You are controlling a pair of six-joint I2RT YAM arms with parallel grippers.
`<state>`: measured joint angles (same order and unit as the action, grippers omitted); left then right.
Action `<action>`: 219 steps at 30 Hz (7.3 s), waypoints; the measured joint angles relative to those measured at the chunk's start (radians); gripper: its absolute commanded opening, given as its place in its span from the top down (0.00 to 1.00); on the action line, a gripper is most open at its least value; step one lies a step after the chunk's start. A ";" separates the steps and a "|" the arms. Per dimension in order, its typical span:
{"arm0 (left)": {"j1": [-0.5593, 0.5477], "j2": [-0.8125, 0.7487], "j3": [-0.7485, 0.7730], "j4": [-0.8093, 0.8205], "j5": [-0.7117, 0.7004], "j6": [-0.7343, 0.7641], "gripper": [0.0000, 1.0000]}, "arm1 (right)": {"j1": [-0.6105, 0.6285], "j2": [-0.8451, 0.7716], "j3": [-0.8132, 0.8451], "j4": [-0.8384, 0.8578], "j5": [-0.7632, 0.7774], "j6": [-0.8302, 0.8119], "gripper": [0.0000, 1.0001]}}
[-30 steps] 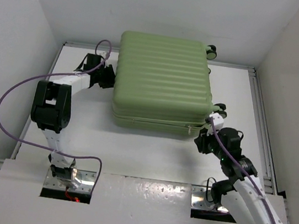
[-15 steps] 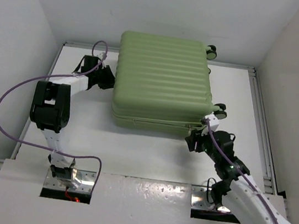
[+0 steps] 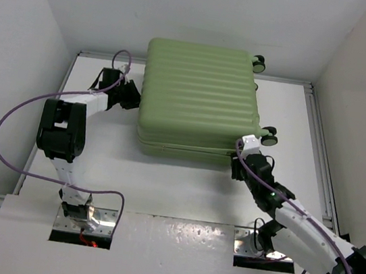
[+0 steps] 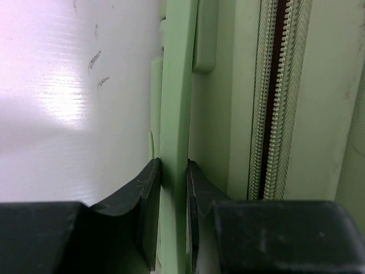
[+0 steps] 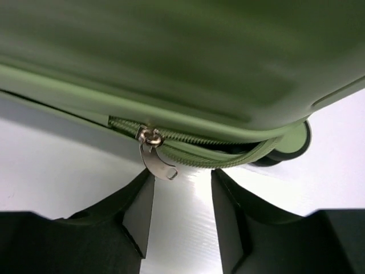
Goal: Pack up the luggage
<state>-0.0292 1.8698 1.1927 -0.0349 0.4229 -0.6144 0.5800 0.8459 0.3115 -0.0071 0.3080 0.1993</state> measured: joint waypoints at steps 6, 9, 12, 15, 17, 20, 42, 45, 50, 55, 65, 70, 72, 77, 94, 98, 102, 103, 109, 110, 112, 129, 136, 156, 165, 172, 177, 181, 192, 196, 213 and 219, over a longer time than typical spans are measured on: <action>0.000 -0.002 -0.008 0.013 0.000 -0.001 0.97 | -0.002 0.006 0.012 0.008 0.021 -0.007 0.77; 0.001 -0.002 -0.014 0.023 0.003 -0.001 0.97 | -0.002 0.006 0.015 0.018 -0.008 -0.014 0.78; 0.003 -0.003 -0.019 0.032 0.006 -0.005 0.97 | -0.002 -0.002 0.015 0.026 -0.056 -0.032 0.86; 0.003 -0.003 -0.020 0.034 0.007 -0.005 0.97 | -0.002 -0.021 0.015 0.039 -0.101 -0.045 0.96; 0.003 -0.003 -0.021 0.036 0.008 -0.007 0.99 | -0.002 -0.026 0.015 0.050 -0.113 -0.055 1.00; 0.006 -0.003 -0.023 0.040 0.012 -0.008 1.00 | -0.009 -0.026 0.015 0.051 -0.118 -0.065 1.00; 0.068 0.014 -0.034 0.057 0.113 -0.004 1.00 | -0.238 -0.183 -0.058 0.014 -0.298 -0.078 1.00; 0.074 0.015 -0.025 0.032 0.123 0.004 1.00 | -0.284 -0.208 -0.063 -0.003 -0.331 -0.080 1.00; 0.087 0.033 0.015 -0.034 0.152 0.021 1.00 | -0.366 -0.221 -0.071 -0.006 -0.397 -0.081 1.00; 0.106 0.065 0.069 -0.111 0.194 0.038 1.00 | -0.470 -0.206 -0.073 0.008 -0.476 -0.066 1.00; 0.134 0.126 0.176 -0.270 0.260 0.076 1.00 | -0.686 -0.091 -0.073 0.106 -0.682 -0.001 1.00; 0.145 0.159 0.220 -0.328 0.300 0.094 1.00 | -0.785 0.019 -0.073 0.211 -0.810 0.057 1.00; 0.151 0.170 0.233 -0.345 0.318 0.101 1.00 | -0.821 0.068 -0.070 0.255 -0.863 0.088 1.00; 0.155 0.195 0.270 -0.394 0.345 0.116 1.00 | -0.903 0.212 -0.040 0.352 -0.990 0.191 1.00; 0.183 0.315 0.463 -0.539 0.375 0.136 1.00 | -0.936 0.650 0.232 0.514 -1.128 0.251 1.00; 0.203 0.366 0.554 -0.538 0.365 0.136 1.00 | -0.922 0.734 0.342 0.558 -1.047 0.233 1.00; 0.241 0.417 0.650 -0.505 0.324 0.143 1.00 | -0.935 0.827 0.446 0.595 -0.929 0.199 1.00; 0.249 0.426 0.667 -0.493 0.309 0.148 1.00 | -0.932 0.852 0.468 0.600 -0.914 0.190 1.00; 0.293 0.447 0.705 -0.406 0.232 0.177 1.00 | -0.890 0.974 0.583 0.595 -0.907 0.167 0.60; 0.296 0.447 0.703 -0.396 0.224 0.180 1.00 | -0.885 0.980 0.586 0.596 -0.923 0.168 0.54; 0.301 0.447 0.701 -0.380 0.218 0.185 1.00 | -0.876 0.980 0.582 0.591 -0.968 0.184 0.43; 0.306 0.419 0.621 -0.272 0.258 0.203 1.00 | -0.716 0.911 0.403 0.681 -1.495 0.224 0.33; 0.312 0.420 0.607 -0.244 0.295 0.222 1.00 | -0.687 1.044 0.493 0.725 -1.592 0.229 0.34; 0.317 0.437 0.618 -0.240 0.333 0.221 1.00 | -0.643 1.266 0.708 0.940 -1.770 0.615 0.39; 0.318 0.437 0.618 -0.239 0.334 0.221 1.00 | -0.625 1.273 0.692 1.104 -1.794 0.780 0.37; 0.318 0.437 0.618 -0.239 0.334 0.220 1.00 | -0.604 1.323 0.691 1.214 -1.801 0.908 0.37; 0.318 0.437 0.618 -0.239 0.334 0.219 1.00 | -0.602 1.342 0.673 1.266 -1.802 0.979 0.47; 0.318 0.437 0.618 -0.239 0.334 0.219 1.00 | -0.595 1.348 0.664 1.284 -1.804 1.024 0.62; 0.318 0.437 0.618 -0.239 0.333 0.218 1.00 | -0.557 1.416 0.692 1.308 -1.830 1.223 0.93; 0.318 0.437 0.618 -0.239 0.333 0.218 1.00 | -0.560 1.415 0.698 1.315 -1.843 1.264 1.00; 0.318 0.437 0.618 -0.241 0.334 0.214 1.00 | -0.710 1.415 0.795 1.311 -1.829 1.325 1.00; 0.318 0.437 0.618 -0.241 0.334 0.214 1.00 | -0.719 1.453 0.890 1.311 -1.818 1.357 1.00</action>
<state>0.2886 2.3066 1.8107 -0.2764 0.7570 -0.4004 -0.1394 2.2990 1.2011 1.3041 -1.5101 1.5566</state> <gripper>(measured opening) 0.251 0.002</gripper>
